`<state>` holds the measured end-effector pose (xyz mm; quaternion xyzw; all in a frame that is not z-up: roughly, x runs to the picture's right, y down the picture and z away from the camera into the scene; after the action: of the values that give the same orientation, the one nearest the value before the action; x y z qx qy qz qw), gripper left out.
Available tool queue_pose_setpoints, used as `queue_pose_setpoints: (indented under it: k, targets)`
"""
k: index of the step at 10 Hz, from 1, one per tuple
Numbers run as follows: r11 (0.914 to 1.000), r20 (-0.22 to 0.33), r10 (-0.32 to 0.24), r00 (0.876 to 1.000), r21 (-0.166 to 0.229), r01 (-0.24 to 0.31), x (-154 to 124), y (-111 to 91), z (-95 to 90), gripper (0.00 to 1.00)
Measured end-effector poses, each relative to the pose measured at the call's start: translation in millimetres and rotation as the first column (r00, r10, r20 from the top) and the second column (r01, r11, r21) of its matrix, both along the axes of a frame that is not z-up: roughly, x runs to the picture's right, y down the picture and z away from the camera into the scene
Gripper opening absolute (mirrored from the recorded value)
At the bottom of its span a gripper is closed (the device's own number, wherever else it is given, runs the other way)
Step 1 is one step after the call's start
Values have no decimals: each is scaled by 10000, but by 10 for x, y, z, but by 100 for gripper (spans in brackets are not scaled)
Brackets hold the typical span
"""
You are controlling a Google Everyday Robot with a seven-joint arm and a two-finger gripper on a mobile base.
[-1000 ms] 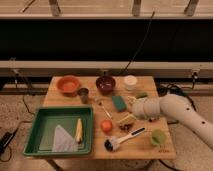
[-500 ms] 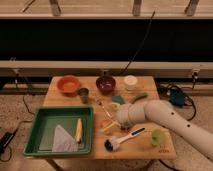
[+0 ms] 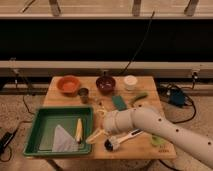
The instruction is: Place towel in purple bowl
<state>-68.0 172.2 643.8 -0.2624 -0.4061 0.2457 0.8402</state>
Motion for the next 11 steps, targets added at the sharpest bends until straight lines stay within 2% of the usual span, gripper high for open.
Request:
queue_pose_setpoints:
  k: [8, 10, 11]
  targets:
    - [10000, 15, 15, 10000, -33, -15, -19, 11, 19, 80]
    - [10000, 217, 36, 9998, -76, -34, -79, 32, 48, 80]
    - [10000, 416, -5, 9991, -88, 8, -201, 50, 57, 80]
